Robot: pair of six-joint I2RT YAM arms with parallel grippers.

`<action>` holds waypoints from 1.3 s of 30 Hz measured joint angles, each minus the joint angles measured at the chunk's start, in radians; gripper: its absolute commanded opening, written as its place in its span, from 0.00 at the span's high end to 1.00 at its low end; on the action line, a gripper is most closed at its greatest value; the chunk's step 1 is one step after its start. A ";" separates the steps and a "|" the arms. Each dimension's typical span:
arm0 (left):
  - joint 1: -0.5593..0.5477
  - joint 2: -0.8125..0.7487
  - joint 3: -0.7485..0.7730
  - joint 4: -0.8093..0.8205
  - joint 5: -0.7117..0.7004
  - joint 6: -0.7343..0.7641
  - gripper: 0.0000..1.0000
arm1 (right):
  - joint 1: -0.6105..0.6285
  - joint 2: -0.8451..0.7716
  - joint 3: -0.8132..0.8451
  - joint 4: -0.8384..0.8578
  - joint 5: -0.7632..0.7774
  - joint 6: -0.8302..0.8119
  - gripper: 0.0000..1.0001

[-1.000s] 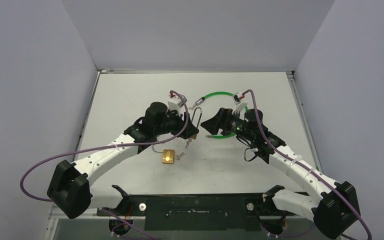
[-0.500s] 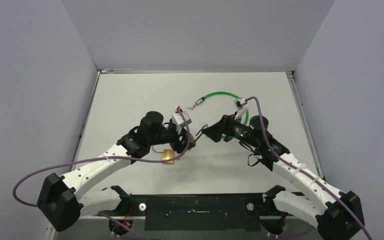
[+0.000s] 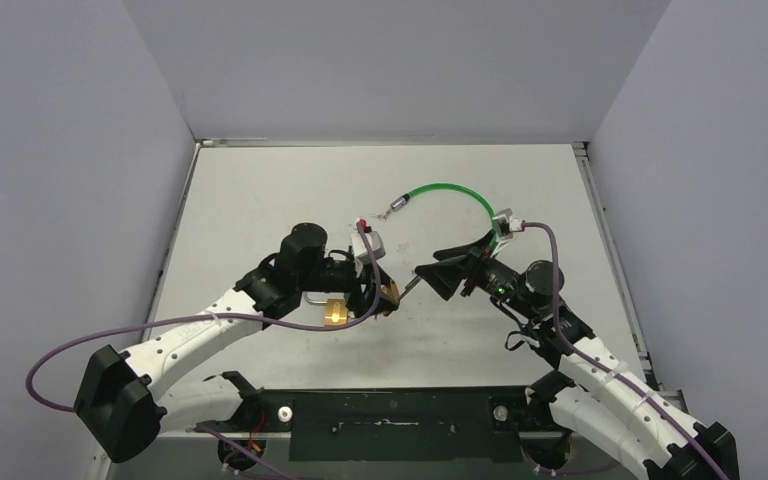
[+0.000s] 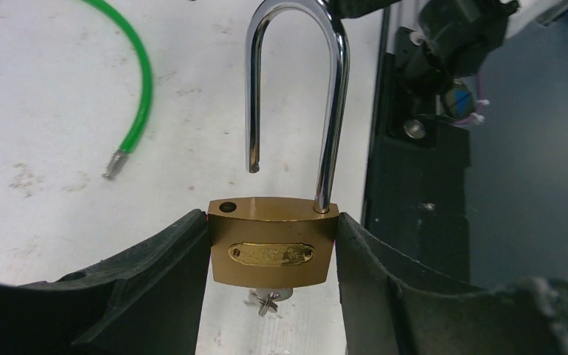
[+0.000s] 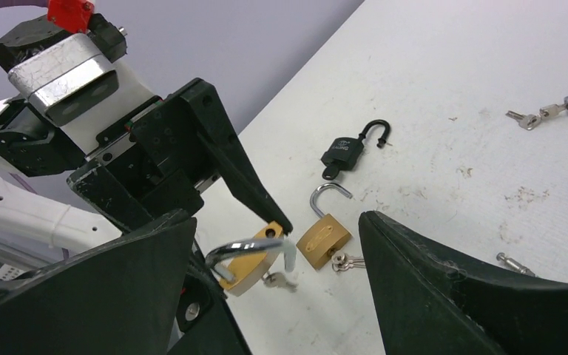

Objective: Unlock with the key

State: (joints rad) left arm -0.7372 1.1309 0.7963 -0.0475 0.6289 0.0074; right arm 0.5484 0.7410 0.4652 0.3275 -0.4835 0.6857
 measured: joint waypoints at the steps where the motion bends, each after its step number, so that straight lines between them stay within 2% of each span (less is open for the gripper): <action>1: 0.000 0.005 0.000 0.000 0.031 -0.006 1.00 | 0.000 0.011 0.000 0.015 -0.010 -0.005 0.16; 5: -0.001 0.022 0.001 -0.001 0.114 -0.028 1.00 | 0.000 0.068 0.013 0.046 -0.060 -0.040 0.21; 9: -0.001 0.026 0.001 -0.001 0.124 -0.033 1.00 | 0.000 0.100 0.018 0.075 -0.134 -0.050 0.38; 11: -0.001 0.027 0.001 -0.002 0.100 -0.033 1.00 | 0.000 0.102 0.018 0.084 -0.172 -0.045 0.46; 21: -0.001 0.054 0.003 -0.013 -0.108 -0.061 1.00 | -0.010 0.090 0.006 0.073 -0.267 0.023 0.65; 25: -0.001 0.075 0.003 -0.002 -0.166 -0.100 1.00 | -0.010 0.082 0.000 0.022 -0.271 0.029 0.85; 29: -0.005 0.093 0.003 0.008 -0.189 -0.131 1.00 | -0.010 0.078 -0.002 -0.052 -0.214 0.015 0.98; 39: -0.020 0.216 -0.001 0.015 -0.253 -0.184 1.00 | -0.004 0.144 0.002 -0.183 -0.056 0.008 1.00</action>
State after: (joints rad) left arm -0.7574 1.3468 0.7956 -0.0326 0.3763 -0.1764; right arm 0.5442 0.8848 0.4671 0.1440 -0.5400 0.6937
